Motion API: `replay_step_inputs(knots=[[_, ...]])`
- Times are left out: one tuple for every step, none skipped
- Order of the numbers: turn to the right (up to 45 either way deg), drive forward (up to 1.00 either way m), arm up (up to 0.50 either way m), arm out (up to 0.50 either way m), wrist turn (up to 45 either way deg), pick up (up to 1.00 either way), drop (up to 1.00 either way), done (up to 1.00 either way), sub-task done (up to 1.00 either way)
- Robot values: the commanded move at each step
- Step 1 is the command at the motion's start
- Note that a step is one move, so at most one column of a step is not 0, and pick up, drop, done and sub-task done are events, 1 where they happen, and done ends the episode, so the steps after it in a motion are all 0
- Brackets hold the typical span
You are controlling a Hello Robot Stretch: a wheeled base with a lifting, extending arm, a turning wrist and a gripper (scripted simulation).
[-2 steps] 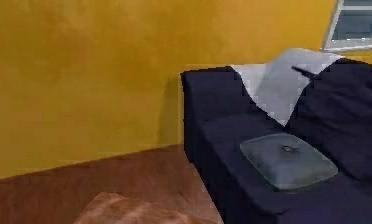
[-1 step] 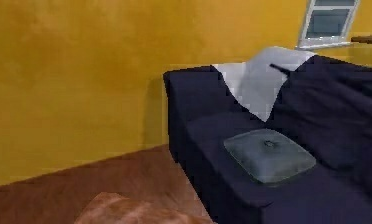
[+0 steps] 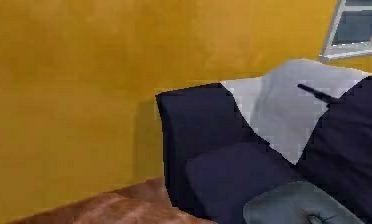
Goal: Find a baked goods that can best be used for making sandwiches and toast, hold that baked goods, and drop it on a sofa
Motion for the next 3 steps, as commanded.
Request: replay_step_inputs(knots=[[45.0, 0.00, 0.00, 0.00, 0.0, 0.00, 0.00, 0.00, 0.00], [45.0, 0.00, 0.00, 0.00, 0.0, 0.00, 0.00, 0.00, 0.00], [33.0, 0.00, 0.00, 0.00, 0.0, 0.00, 0.00, 0.00, 0.00]])
